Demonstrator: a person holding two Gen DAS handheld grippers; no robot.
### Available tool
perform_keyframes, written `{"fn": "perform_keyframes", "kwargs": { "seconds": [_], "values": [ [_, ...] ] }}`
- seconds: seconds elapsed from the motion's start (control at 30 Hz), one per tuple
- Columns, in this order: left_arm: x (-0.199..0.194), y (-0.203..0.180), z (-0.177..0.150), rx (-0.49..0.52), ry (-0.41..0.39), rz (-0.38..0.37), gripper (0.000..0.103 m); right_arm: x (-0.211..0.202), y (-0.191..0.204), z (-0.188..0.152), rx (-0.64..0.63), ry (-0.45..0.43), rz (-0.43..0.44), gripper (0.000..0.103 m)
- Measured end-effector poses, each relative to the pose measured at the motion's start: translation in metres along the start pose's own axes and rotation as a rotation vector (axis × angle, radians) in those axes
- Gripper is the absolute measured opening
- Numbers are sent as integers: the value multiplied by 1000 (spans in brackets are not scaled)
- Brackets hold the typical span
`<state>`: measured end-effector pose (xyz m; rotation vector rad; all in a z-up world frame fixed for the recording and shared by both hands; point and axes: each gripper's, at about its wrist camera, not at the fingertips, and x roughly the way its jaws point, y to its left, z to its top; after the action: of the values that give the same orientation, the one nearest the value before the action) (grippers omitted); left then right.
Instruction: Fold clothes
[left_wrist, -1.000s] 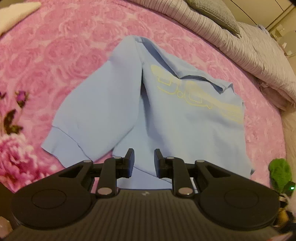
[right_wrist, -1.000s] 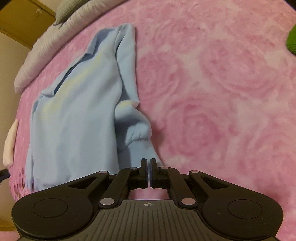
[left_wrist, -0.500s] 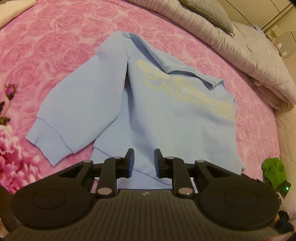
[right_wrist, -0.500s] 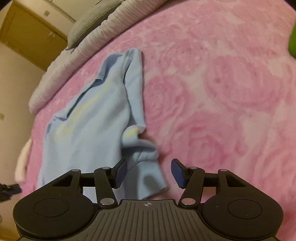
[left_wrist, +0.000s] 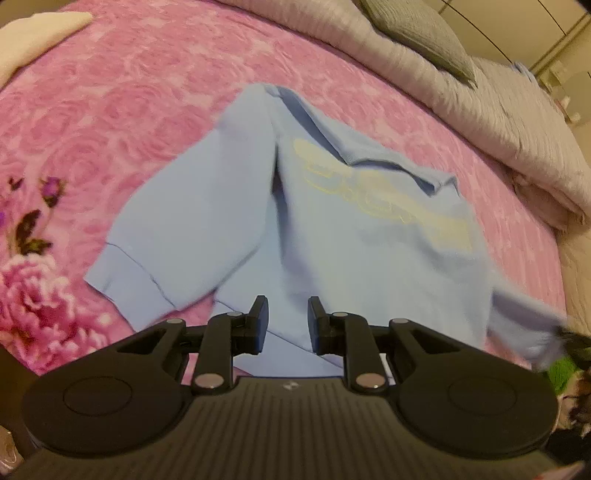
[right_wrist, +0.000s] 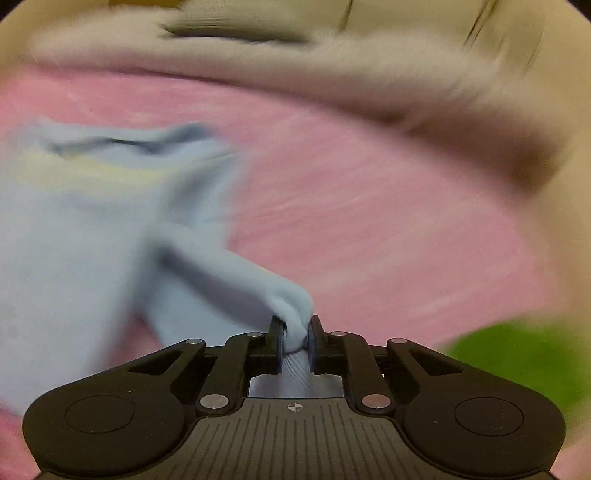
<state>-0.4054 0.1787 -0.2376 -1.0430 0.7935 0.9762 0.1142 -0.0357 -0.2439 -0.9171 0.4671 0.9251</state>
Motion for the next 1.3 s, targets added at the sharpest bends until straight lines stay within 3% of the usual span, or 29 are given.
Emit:
{"fn": "perform_keyframes", "kwargs": {
  "seconds": [0.03,0.07,0.13,0.2,0.3,0.47,0.53,0.7,0.87,0.93,0.97,1.17,1.3],
  "values": [
    [-1,4,0,-10,-4,4,17,2,-13,1,-40,8,-99,16],
    [-2,8,1,-19,-8,8,17,10,-23,-1,-83,49,-153,34],
    [-5,16,2,-39,-17,16,18,33,-33,-12,-115,219,-151,58],
    [-7,24,3,-58,-25,25,20,44,-37,-26,-83,333,-116,59],
    [-4,43,-3,-112,-22,35,24,27,-26,-35,103,316,-3,59],
    [11,84,-18,-235,-28,26,27,8,19,-42,652,313,429,59],
    [19,104,-22,-319,-44,2,28,8,48,-40,782,330,556,59],
    [41,152,-32,-529,-84,-59,33,10,90,-9,814,327,671,59],
    [25,177,26,-465,-195,-116,33,7,109,17,779,292,660,59],
    [18,187,51,-433,-241,-138,8,3,117,20,798,290,643,59],
    [14,192,63,-417,-263,-149,5,2,121,23,814,290,632,59],
    [-7,220,137,-319,-399,-215,3,-19,147,46,919,262,596,59],
    [-67,243,222,-62,-556,-120,3,-50,165,65,969,212,586,59]
  ]
}}
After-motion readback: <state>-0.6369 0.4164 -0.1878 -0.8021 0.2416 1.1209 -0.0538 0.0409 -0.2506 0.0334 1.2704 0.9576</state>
